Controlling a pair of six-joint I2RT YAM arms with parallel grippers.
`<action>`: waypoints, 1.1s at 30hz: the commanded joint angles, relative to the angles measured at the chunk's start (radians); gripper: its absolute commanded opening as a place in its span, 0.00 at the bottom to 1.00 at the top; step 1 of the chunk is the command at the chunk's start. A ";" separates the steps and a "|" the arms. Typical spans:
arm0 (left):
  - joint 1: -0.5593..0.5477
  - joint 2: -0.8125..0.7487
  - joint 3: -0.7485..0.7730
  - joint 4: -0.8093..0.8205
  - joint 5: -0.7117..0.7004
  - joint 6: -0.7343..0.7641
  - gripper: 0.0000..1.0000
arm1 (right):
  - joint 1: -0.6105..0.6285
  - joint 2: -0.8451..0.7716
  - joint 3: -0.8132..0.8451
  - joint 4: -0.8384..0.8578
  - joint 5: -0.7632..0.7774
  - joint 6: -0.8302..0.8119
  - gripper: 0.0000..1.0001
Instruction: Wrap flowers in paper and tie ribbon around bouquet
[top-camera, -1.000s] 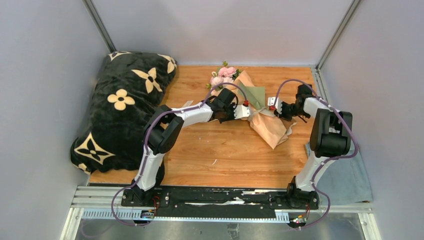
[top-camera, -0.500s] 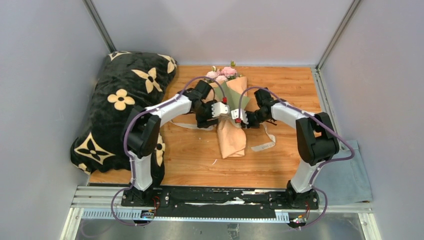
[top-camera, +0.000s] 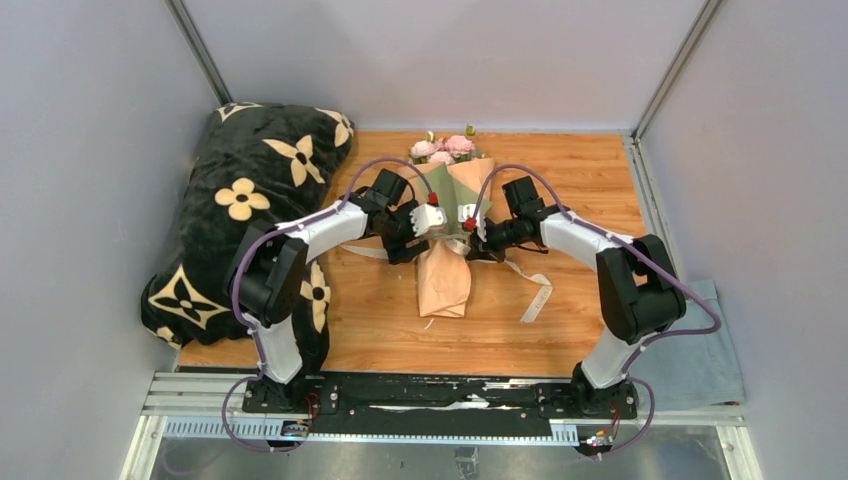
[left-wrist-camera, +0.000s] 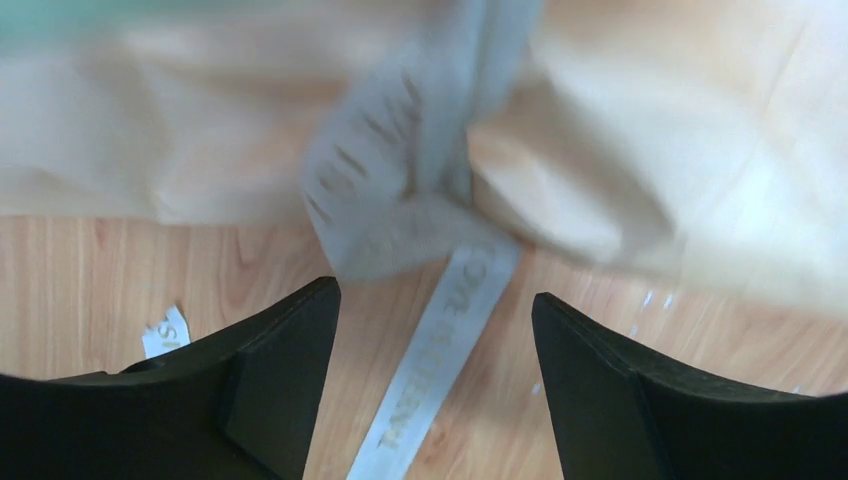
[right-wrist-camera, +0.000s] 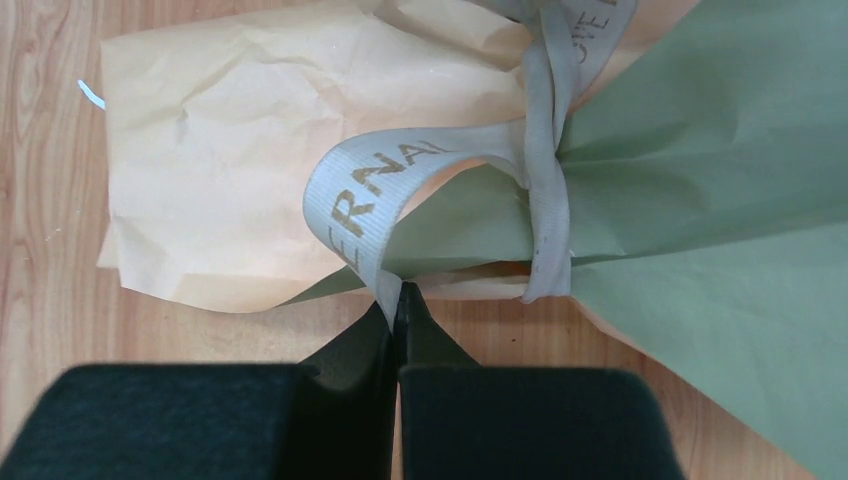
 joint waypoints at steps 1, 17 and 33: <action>-0.012 -0.001 0.026 0.247 0.069 -0.446 0.77 | 0.013 -0.056 -0.052 0.060 0.008 0.151 0.00; 0.029 0.136 0.090 0.214 0.104 -0.620 0.16 | -0.004 -0.059 -0.039 0.009 0.117 0.078 0.00; 0.121 0.034 0.036 0.011 -0.275 -0.374 0.00 | -0.122 -0.104 -0.121 0.182 0.623 0.317 0.00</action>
